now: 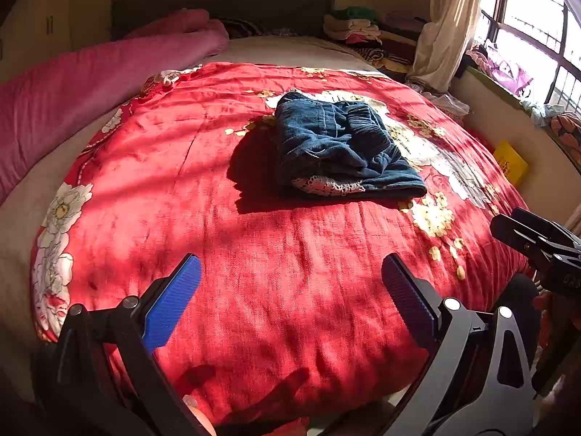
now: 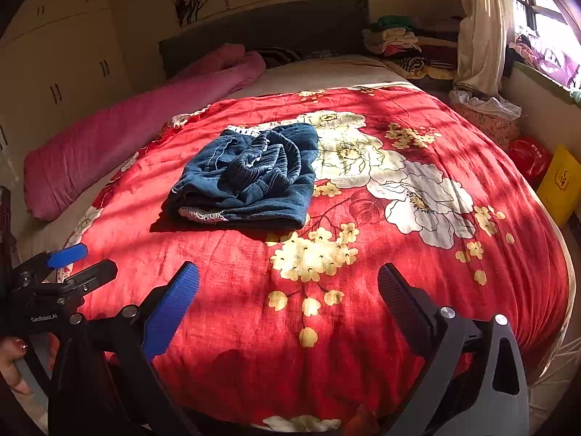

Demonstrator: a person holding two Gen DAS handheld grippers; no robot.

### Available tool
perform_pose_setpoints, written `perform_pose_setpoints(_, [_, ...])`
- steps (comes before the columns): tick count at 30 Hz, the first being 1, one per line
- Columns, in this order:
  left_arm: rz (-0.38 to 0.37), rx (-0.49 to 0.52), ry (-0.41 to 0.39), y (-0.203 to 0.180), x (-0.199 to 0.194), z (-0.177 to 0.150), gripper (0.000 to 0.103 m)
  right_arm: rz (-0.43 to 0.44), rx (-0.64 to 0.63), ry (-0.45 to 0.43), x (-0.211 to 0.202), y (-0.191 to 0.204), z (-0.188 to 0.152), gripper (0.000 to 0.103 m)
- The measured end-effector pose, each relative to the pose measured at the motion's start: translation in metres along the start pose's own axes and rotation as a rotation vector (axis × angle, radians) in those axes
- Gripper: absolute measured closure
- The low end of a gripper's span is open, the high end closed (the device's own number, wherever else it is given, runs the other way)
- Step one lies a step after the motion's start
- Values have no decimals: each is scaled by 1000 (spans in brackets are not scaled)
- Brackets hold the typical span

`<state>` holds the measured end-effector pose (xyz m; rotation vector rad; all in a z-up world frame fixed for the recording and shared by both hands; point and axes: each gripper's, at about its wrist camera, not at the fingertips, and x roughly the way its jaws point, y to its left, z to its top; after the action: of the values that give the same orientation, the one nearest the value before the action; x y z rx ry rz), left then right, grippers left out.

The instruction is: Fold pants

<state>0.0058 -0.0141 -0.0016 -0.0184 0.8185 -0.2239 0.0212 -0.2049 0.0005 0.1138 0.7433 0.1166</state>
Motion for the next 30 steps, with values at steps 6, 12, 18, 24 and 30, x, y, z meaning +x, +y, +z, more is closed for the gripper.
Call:
perform_pose_setpoints(6, [6,-2,-1,2,0,0,10,0,1,-1,0,1,0,5])
perform_pose_setpoints(12, [16,-9,5,3,0,-1,10,-3,0,-1,-1,2,1,5])
perform_pose_setpoints(18, [26,-10,1,5,-1,-1,10,-2,-4,2,-1,3,1,5])
perform_pose_setpoints(24, [32,-13,0,6,-2,-1,10,-4,-11,4,-1,4,1,5])
perform_pose_setpoints(30, [50,-14,7,8,-1,-3,10,-4,-16,5,-2,6,1,5])
